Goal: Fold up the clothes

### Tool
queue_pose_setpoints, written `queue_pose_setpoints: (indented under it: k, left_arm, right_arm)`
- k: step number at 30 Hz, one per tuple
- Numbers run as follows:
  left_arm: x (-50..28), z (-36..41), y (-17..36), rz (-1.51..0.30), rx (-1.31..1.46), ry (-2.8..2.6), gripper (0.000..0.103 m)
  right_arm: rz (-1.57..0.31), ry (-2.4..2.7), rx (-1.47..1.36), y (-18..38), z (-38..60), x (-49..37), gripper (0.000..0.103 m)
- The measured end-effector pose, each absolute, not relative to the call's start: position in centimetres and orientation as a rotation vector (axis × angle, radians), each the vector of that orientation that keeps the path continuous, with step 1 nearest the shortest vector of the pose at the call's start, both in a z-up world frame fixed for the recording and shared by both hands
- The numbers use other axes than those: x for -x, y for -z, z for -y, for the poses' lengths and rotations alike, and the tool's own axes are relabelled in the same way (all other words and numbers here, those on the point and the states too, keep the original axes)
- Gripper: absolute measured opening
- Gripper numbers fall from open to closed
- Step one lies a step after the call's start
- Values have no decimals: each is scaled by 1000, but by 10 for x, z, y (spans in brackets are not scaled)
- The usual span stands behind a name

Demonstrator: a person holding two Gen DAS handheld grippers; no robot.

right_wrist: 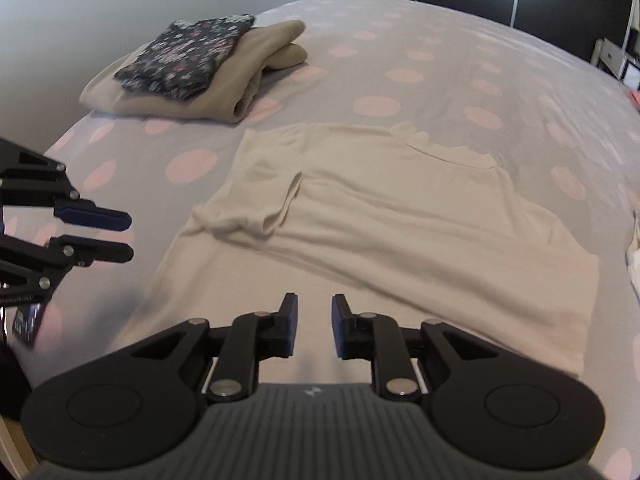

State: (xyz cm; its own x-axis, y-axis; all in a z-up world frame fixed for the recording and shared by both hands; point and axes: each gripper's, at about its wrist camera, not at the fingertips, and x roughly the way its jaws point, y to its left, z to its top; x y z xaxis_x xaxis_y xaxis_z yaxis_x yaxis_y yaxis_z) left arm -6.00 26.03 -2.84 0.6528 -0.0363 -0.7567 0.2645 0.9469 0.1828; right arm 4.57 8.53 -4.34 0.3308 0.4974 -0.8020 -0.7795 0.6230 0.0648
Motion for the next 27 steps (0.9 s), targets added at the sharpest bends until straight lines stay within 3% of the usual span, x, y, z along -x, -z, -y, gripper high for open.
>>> queue_pose_setpoints:
  k: [8,12,15,17,19,20,23,27]
  left_arm:
    - [128,-176,55,-857,-394,283,17]
    - [156,-146,71,-901,-471,395,18]
    - [175,-132,82,-920,-545,487,29]
    - [187,-123,91,-932,-608,545,45]
    - [192,-121,99,-946,-653,545,47]
    - [194,-119,102,-952,-676,544,48]
    - [201,-116,113,-973,-743,541,51]
    - [210,-110,127,-999,-833,535,54]
  right_arm:
    - [-924,-952,561,68,-28,28,22]
    - [-933,-1002,679,84,-3,67,26]
    - [-896,-1060,788,90,14,99,30]
    - [-865,-1095,851,93,24,120,31]
    - [-865,-1137,890,97,30,138,32]
    - [-868,-1160,913,99,32,147,34]
    - [-807,-1216,1030,107,31,175,62]
    - [-747,-1240,1192,121,28,197,62]
